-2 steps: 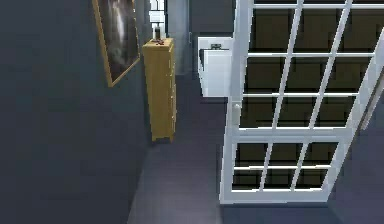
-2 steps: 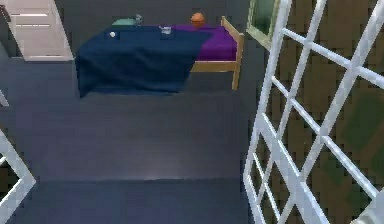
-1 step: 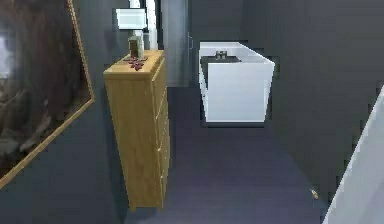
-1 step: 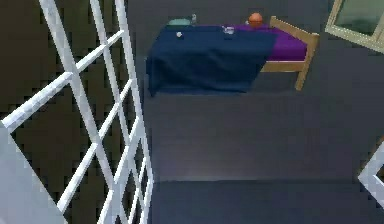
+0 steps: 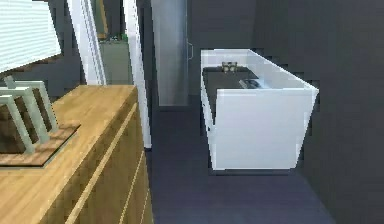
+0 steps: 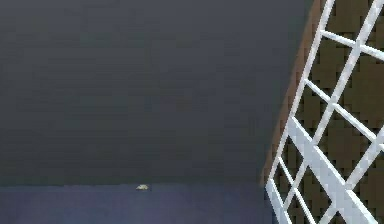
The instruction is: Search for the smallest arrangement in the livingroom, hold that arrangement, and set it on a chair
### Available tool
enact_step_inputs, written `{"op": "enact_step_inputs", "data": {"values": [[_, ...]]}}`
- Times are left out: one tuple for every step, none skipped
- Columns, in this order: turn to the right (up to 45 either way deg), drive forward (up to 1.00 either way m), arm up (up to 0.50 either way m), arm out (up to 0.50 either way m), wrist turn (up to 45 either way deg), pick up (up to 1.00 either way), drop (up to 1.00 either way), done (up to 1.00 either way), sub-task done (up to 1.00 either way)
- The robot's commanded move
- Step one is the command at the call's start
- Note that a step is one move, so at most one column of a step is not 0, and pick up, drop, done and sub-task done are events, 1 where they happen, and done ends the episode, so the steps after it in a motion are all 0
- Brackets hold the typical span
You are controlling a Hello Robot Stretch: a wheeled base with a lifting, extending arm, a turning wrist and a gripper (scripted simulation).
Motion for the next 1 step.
{"op": "enact_step_inputs", "data": {"values": [[-6.0, 0.0, 0.0, 0.0, 0.0, 0.0, 0.0, 0.0, 0.0]]}}
